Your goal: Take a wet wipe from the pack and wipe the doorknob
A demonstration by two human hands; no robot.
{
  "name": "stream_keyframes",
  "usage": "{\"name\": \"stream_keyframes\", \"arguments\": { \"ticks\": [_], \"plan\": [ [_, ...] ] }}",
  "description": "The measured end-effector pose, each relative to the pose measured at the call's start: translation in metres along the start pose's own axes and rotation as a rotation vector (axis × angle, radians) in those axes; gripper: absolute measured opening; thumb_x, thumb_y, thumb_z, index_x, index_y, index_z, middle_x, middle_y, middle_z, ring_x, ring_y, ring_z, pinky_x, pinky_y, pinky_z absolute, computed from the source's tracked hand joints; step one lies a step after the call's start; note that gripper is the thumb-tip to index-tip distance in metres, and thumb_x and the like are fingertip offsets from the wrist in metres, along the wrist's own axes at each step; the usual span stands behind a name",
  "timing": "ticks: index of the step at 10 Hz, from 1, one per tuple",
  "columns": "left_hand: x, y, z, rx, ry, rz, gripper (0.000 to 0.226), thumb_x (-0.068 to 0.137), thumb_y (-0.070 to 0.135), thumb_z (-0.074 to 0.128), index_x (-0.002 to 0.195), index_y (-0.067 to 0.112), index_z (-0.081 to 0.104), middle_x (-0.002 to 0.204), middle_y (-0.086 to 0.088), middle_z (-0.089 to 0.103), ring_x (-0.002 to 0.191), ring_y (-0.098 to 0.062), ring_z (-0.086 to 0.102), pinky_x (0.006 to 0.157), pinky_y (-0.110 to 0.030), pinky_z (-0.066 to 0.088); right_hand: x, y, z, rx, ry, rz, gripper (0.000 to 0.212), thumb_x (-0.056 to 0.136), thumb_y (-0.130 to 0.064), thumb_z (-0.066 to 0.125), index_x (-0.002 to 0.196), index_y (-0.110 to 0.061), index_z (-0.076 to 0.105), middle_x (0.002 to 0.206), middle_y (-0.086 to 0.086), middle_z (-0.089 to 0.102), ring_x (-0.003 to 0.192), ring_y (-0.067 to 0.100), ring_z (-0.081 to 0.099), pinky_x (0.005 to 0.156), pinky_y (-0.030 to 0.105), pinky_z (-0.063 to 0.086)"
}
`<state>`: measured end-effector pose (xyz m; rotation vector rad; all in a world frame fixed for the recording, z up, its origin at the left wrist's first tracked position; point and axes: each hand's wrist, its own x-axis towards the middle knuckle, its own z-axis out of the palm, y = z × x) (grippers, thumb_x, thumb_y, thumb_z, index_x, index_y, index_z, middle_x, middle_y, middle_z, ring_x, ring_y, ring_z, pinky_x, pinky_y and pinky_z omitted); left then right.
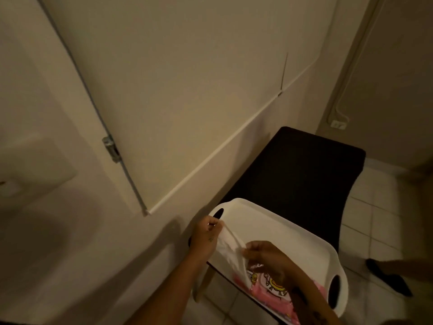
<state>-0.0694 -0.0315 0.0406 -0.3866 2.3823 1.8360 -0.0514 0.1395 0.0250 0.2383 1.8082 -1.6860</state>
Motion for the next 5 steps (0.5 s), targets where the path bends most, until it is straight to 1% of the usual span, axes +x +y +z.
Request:
{"name": "stream_keyframes", "arguments": {
  "ticks": [1,2,3,4,5],
  "plan": [
    [0.028,-0.005,0.020,-0.016,0.002,-0.076,0.021,0.091,0.015,0.054,0.069,0.017,0.053,0.068,-0.004,0.051,0.064,-0.018,0.049,0.059,-0.031,0.044,0.025,-0.003,-0.027,0.013,0.057,0.054,0.006,0.084,-0.012,0.062,0.082,-0.009,0.066,0.069,0.005,0.058,0.057,0.015,0.055,0.059,0.026,0.045],
    [0.056,-0.012,0.036,-0.016,0.014,-0.157,0.014,0.092,0.017,0.052,0.080,0.011,0.054,0.078,-0.008,0.054,0.074,-0.023,0.051,0.065,-0.035,0.046,0.051,-0.009,-0.050,-0.066,0.149,0.055,0.006,0.086,-0.018,0.059,0.083,-0.017,0.065,0.079,0.004,0.062,0.066,0.016,0.057,0.062,0.026,0.044],
    [0.076,-0.011,0.046,-0.032,-0.005,-0.233,0.010,0.093,0.019,0.048,0.092,0.012,0.056,0.088,-0.009,0.055,0.072,-0.020,0.052,0.062,-0.032,0.047,0.074,-0.013,-0.067,-0.139,0.245,0.045,0.010,0.086,-0.022,0.061,0.097,-0.021,0.061,0.095,0.003,0.061,0.074,0.014,0.055,0.057,0.020,0.042],
    [0.087,-0.017,0.046,0.073,0.004,-0.199,0.028,0.094,0.021,0.047,0.118,0.007,0.051,0.108,-0.012,0.055,0.097,-0.028,0.055,0.079,-0.035,0.046,0.091,0.002,-0.080,-0.298,0.316,0.041,0.032,0.085,-0.022,0.064,0.115,-0.018,0.053,0.117,0.006,0.052,0.096,0.015,0.050,0.071,0.021,0.043],
    [0.082,-0.027,0.030,0.288,0.115,-0.065,0.026,0.095,0.018,0.046,0.113,0.000,0.053,0.105,-0.013,0.059,0.097,-0.027,0.056,0.078,-0.030,0.041,0.092,0.008,-0.089,-0.334,0.415,0.058,0.035,0.086,-0.020,0.061,0.120,-0.016,0.051,0.131,0.011,0.046,0.109,0.022,0.047,0.082,0.031,0.042]
  ]
}}
